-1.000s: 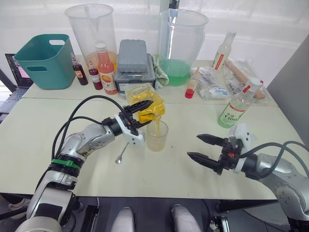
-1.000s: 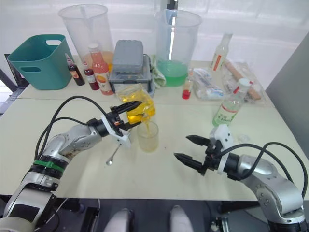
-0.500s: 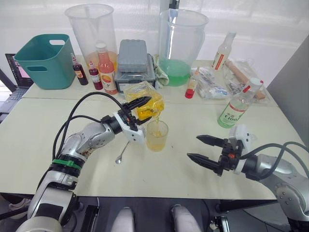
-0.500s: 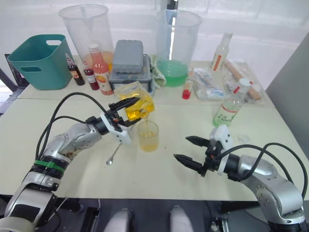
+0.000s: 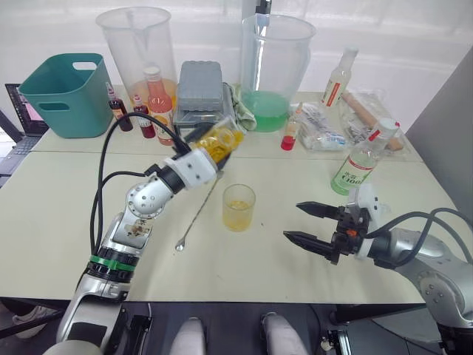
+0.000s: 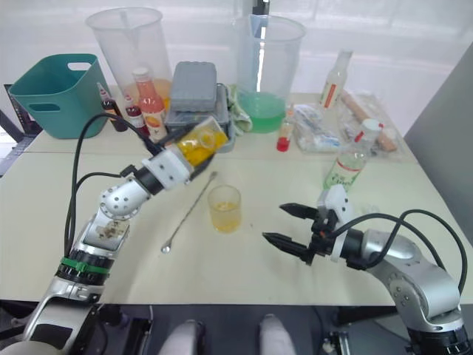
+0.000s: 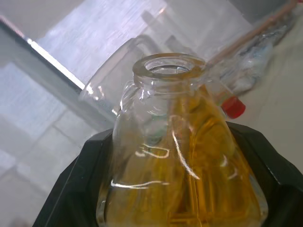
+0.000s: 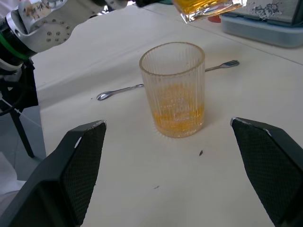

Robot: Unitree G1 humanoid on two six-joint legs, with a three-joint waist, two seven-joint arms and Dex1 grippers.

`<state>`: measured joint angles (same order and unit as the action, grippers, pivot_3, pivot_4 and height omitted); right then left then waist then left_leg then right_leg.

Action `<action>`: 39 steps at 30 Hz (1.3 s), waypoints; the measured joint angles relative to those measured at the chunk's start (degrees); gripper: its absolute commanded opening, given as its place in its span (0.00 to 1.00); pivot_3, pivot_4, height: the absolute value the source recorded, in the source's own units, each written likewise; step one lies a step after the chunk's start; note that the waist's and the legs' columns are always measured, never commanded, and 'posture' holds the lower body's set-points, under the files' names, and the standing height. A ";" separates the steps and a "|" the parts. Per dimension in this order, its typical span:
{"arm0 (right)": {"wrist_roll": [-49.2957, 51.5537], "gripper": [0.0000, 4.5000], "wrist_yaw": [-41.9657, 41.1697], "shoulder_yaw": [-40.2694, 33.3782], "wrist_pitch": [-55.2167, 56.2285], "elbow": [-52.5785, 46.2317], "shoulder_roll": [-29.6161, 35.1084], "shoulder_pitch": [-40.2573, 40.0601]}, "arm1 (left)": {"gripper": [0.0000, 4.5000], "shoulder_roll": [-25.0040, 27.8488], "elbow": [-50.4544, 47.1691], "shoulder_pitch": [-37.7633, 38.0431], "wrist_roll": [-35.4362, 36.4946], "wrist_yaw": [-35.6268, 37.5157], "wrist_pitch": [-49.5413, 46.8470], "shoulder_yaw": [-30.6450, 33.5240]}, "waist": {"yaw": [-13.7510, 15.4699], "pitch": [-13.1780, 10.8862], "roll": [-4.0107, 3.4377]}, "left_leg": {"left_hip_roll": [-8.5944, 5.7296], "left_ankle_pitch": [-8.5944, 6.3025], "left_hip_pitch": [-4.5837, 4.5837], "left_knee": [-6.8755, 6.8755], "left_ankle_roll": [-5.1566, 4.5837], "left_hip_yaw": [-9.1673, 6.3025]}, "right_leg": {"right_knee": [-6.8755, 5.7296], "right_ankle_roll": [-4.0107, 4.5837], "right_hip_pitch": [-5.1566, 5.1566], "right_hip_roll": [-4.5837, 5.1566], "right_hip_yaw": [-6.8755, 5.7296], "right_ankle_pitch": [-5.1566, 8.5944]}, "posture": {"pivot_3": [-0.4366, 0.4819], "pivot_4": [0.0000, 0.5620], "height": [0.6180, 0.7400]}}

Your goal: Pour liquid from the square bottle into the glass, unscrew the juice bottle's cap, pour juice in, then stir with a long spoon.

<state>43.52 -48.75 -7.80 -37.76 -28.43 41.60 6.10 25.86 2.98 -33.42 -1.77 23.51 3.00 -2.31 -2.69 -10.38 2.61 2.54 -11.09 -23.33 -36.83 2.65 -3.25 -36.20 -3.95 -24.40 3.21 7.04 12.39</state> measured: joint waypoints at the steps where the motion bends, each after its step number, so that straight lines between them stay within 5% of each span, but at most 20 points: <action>1: 0.00 0.99 -0.15 0.15 -0.11 0.24 0.16 0.17 | 0.62 -0.47 -0.25 0.00 1.22 -0.58 -2.89 1.67 | -0.10 0.00 0.00 | 0.01 0.00 0.03 0.00 0.00 0.00 | 0.00 0.00 0.01 -0.01 0.00 0.00 | 0.48 0.27 0.99; 6: 0.00 0.99 -1.10 0.64 -0.18 1.65 0.37 2.65 | 0.62 -1.70 -0.63 0.11 8.31 -4.59 -16.88 10.48 | 0.11 0.00 0.00 | 0.00 0.00 -0.02 0.00 0.00 -0.04 | 0.06 0.01 0.01 -0.01 -0.02 0.00 | 0.48 0.27 0.99; 15: -0.05 0.99 -2.36 2.71 -0.44 3.29 0.37 5.02 | 0.62 -2.78 0.28 1.21 14.51 -10.51 -24.35 21.67 | 0.61 0.01 0.02 | -0.02 0.00 -0.06 -0.03 0.00 -0.06 | 0.12 0.03 0.05 0.01 -0.04 -0.02 | 0.48 0.27 0.99; 34: -0.58 0.99 -1.95 4.67 -0.45 4.22 0.02 7.00 | 0.62 -0.50 4.29 2.99 19.58 -7.05 -28.30 21.29 | 0.43 0.03 0.05 | -0.01 0.00 0.03 -0.03 0.01 -0.06 | 0.10 0.03 0.10 0.00 -0.04 -0.02 | 0.48 0.27 0.99; 36: -0.57 1.00 -1.61 4.66 -0.46 4.17 0.02 6.69 | 0.85 -0.28 4.41 2.88 19.34 -6.85 -28.25 20.82 | 0.46 0.03 0.05 | -0.02 0.00 0.03 -0.03 0.01 -0.06 | 0.11 0.03 0.11 0.01 -0.04 -0.02 | 0.48 0.27 0.99; 39: -0.55 1.00 -1.04 4.66 -0.56 3.97 0.02 6.28 | 0.99 0.00 4.51 2.58 18.61 -6.49 -27.75 19.57 | 0.44 0.03 0.05 | -0.02 0.00 0.05 -0.03 0.00 -0.06 | 0.11 0.03 0.13 0.01 -0.04 -0.02 | 0.48 0.27 0.99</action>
<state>42.97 -49.79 -3.14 -38.33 -24.47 41.61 12.38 25.85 7.50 -30.84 16.85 17.02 -24.75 17.26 -2.25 -10.35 2.66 2.53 -11.09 -23.28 -36.85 2.65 -3.30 -36.09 -3.92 -24.26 3.21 7.01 12.37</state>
